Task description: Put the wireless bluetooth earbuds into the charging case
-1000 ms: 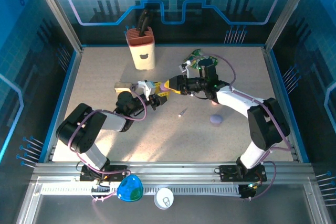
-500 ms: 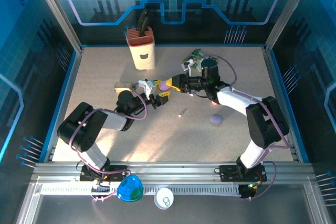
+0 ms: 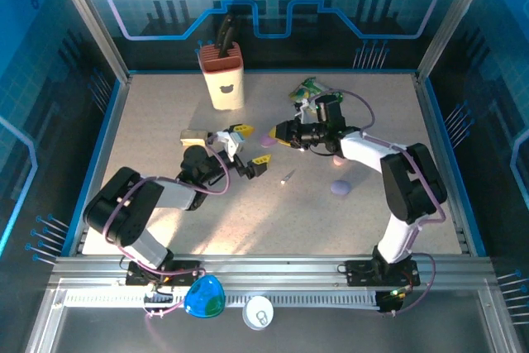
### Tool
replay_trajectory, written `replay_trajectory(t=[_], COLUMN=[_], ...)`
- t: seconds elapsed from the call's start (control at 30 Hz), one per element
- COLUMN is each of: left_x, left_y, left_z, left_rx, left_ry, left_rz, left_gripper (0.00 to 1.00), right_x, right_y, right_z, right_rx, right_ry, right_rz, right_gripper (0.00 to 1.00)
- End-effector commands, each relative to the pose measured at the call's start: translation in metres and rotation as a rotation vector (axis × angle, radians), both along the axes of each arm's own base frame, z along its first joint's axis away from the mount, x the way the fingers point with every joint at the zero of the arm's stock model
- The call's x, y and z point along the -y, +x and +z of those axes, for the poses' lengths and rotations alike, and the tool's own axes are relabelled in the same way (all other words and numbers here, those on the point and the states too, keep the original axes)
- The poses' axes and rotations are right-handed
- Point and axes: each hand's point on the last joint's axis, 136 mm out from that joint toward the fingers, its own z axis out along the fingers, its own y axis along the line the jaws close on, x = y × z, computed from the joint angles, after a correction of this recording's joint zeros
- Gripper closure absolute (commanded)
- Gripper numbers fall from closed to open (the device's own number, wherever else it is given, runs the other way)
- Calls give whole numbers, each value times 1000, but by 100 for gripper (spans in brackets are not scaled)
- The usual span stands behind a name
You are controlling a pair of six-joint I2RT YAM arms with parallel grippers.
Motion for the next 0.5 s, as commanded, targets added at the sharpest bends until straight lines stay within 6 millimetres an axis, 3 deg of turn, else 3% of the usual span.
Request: replay_trajectory(t=[0.0, 0.23, 0.47], left_x=[-6, -9, -13], left_y=[-7, -16, -17], left_z=[2, 2, -2], left_rx=[18, 0, -5], left_ry=[28, 6, 10], left_rz=[15, 11, 27], left_gripper=[1, 1, 1], right_x=[-5, -39, -79], right_y=[14, 39, 41], right_z=[-21, -66, -97], right_rx=[41, 12, -32], right_ry=[-118, -202, -202], right_rz=[5, 52, 115], right_gripper=[80, 80, 80])
